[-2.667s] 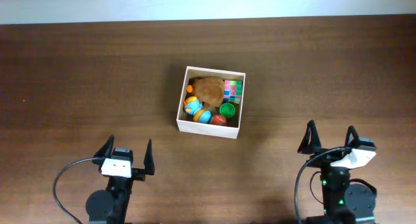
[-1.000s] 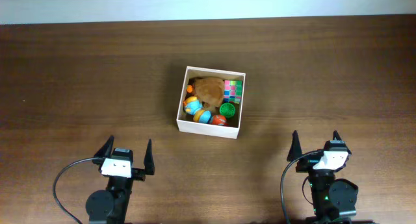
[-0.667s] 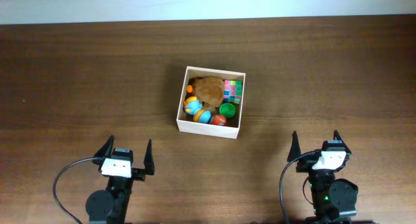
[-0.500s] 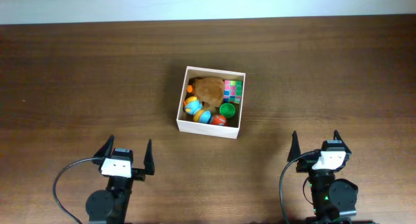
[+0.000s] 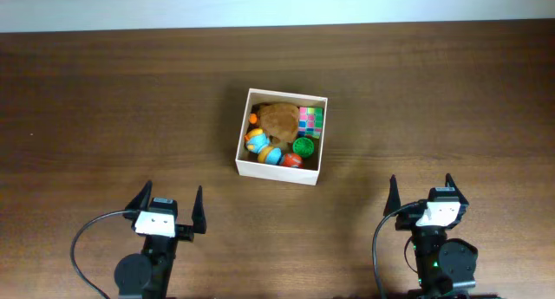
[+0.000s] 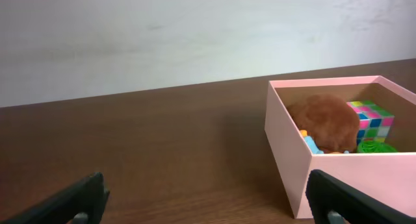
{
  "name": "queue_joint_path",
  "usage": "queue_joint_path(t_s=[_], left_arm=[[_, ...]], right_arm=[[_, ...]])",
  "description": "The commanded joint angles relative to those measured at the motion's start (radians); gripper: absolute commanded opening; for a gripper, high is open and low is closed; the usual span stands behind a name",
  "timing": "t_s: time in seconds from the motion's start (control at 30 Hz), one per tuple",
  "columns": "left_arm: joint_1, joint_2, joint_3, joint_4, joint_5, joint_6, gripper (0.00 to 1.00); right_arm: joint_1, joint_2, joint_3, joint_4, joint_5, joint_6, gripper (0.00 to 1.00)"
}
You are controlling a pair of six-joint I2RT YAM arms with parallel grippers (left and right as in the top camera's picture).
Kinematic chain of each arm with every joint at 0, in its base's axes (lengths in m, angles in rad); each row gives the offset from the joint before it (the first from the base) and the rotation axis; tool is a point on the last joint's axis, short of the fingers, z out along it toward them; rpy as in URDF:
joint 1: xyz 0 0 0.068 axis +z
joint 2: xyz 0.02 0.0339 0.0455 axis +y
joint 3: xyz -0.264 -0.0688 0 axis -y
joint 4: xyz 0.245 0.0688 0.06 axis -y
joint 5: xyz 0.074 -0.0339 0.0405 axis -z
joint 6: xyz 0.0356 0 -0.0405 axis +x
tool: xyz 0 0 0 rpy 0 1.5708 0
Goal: Pack container
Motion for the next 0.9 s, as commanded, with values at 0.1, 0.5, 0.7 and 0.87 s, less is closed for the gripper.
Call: queue_joint_path(t_s=[0.1,0.5,0.7,0.87], left_arm=[[0.006,-0.010,-0.002,-0.006,0.000,0.019,0.99],[0.006,-0.010,-0.002,-0.006,0.000,0.019,0.99],[0.006,-0.010,-0.002,-0.006,0.000,0.019,0.99],[0.006,-0.010,-0.002,-0.006,0.000,0.019,0.99]], right_arm=[[0.005,-0.011,-0.011,-0.001,-0.002,-0.007,0.99],[-0.015,-0.011,-0.011,0.000,-0.002,-0.007,0.99],[-0.015,-0.011,-0.011,0.000,-0.002,-0.007,0.99],[-0.015,-0.011,-0.011,0.000,-0.002,-0.007,0.99]])
